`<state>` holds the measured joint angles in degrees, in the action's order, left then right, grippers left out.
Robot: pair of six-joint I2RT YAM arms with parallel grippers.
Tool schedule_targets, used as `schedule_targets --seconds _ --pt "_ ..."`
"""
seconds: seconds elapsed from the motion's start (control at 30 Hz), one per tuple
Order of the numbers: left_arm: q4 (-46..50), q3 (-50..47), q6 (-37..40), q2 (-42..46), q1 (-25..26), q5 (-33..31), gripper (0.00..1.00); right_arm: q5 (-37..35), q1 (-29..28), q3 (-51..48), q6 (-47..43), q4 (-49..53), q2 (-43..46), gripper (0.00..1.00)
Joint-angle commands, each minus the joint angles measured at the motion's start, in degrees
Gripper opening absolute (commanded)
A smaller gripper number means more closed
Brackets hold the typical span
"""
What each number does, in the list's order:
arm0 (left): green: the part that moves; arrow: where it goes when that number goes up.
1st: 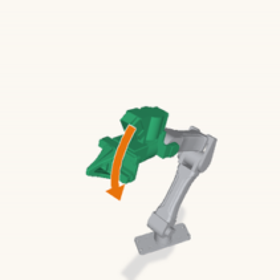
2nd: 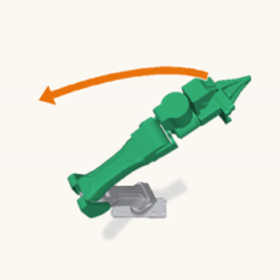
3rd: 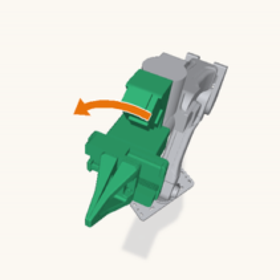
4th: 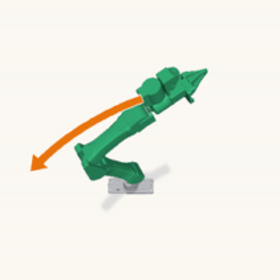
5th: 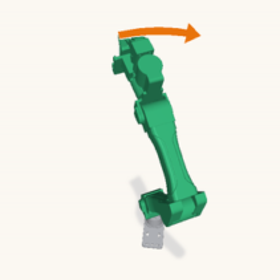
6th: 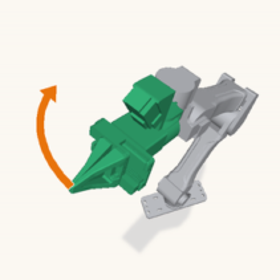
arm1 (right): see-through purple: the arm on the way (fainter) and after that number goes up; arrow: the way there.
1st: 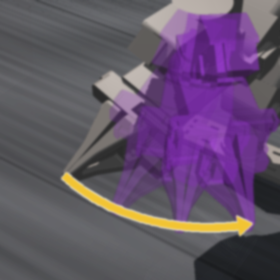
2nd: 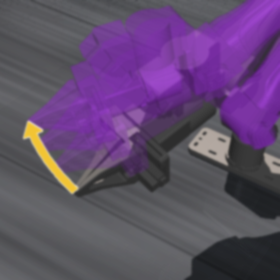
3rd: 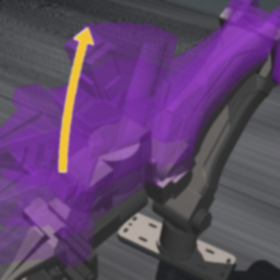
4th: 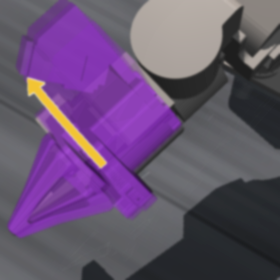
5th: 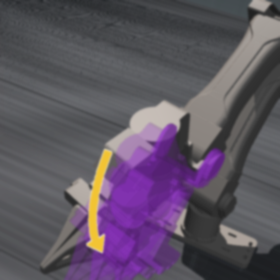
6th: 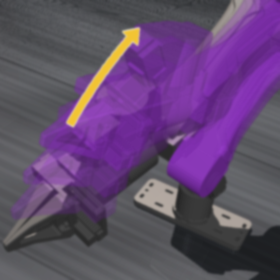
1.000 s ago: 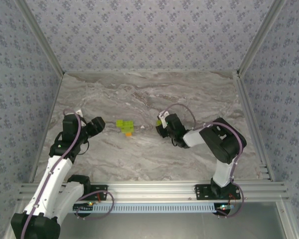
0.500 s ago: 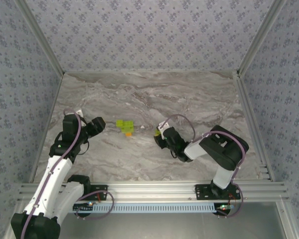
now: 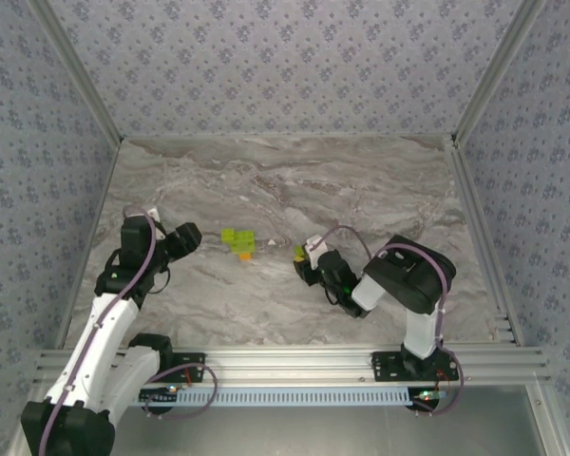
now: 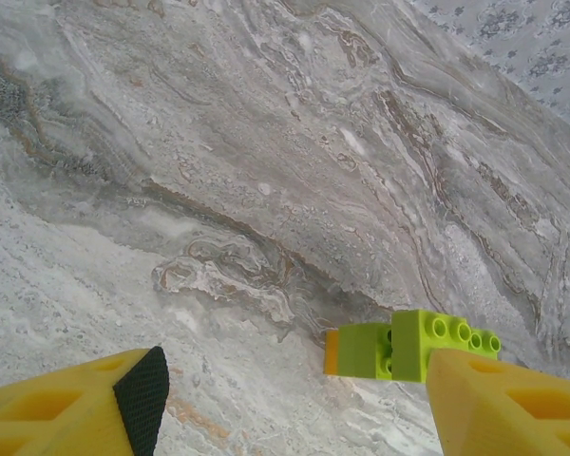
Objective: Assemble a carrot with lego
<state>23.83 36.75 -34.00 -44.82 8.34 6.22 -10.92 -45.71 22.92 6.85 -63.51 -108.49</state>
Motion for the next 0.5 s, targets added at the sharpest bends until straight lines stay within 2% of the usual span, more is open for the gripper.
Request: schedule_targets --seconds 0.0,0.27,0.47 --pt "-0.7 2.7 1.1 -0.1 -0.4 0.2 0.73 4.1 1.5 -1.4 -0.3 11.0 -6.5 0.41" --pt "-3.1 0.8 1.8 1.3 -0.4 1.0 0.73 6.8 2.8 -2.0 -0.4 8.7 -7.8 0.23" --pt "-4.9 -1.2 1.6 1.8 -0.4 0.9 0.73 8.8 2.7 -3.2 -0.3 13.1 -1.7 0.18"
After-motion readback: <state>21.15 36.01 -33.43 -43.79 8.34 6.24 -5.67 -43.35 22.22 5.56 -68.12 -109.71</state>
